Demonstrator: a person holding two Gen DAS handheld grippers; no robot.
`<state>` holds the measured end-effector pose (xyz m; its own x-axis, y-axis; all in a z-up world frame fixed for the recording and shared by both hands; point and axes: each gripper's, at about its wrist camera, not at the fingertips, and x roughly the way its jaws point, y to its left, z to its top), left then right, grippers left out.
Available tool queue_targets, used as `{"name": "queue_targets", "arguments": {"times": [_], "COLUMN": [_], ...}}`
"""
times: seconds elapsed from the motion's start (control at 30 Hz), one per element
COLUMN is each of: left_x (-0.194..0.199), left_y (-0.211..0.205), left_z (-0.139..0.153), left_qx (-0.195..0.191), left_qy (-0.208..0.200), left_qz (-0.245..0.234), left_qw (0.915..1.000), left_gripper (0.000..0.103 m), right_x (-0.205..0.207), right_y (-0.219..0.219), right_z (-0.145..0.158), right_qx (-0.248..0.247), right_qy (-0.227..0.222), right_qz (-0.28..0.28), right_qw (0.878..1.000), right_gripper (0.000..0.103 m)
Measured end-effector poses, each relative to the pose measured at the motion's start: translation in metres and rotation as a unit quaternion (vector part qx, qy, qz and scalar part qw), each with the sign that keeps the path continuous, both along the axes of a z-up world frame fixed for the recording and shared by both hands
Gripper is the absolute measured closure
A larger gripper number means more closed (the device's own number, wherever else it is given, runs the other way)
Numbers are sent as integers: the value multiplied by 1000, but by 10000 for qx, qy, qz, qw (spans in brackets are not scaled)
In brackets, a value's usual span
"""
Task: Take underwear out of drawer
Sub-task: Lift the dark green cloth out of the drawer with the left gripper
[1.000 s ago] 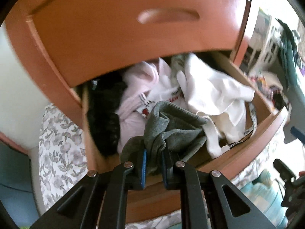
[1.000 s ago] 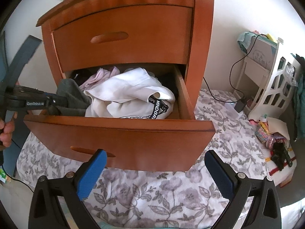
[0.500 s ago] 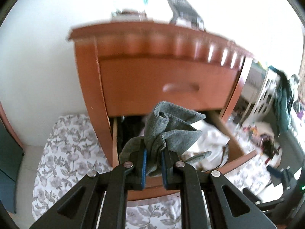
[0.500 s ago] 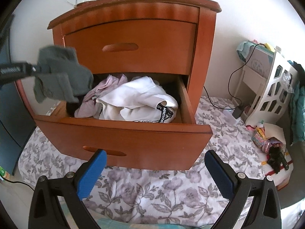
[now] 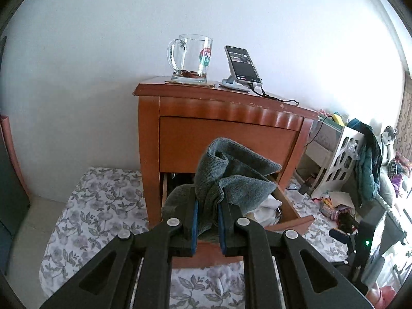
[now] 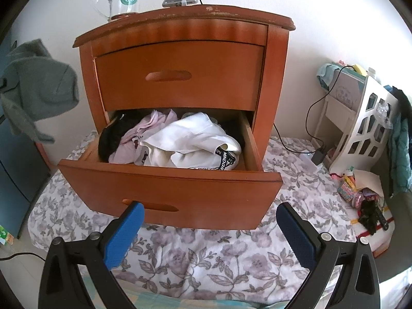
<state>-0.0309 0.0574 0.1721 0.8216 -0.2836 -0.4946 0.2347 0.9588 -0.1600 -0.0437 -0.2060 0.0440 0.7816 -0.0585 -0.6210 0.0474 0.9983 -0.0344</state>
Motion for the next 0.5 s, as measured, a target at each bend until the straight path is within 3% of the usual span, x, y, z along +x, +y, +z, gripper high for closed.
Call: {"name": "queue_targets", "arguments": {"times": [0.13,0.5], "left_x": [-11,-9], "left_y": [2,-14], "left_z": [-7,-64], "left_qx": [-90,194], "left_qy": [150,1245], "left_qz": [-56,-247], "left_qw": [9998,9917], "left_gripper": [90,90], "right_x": [-3,-4], "right_y": [-1,-4], "right_z": [2,1], "right_qx": [8,29], "right_qy": [-34,-8], "right_qz": [-42,-116], "right_qw": [10000,9999], "right_gripper": [0,0]}}
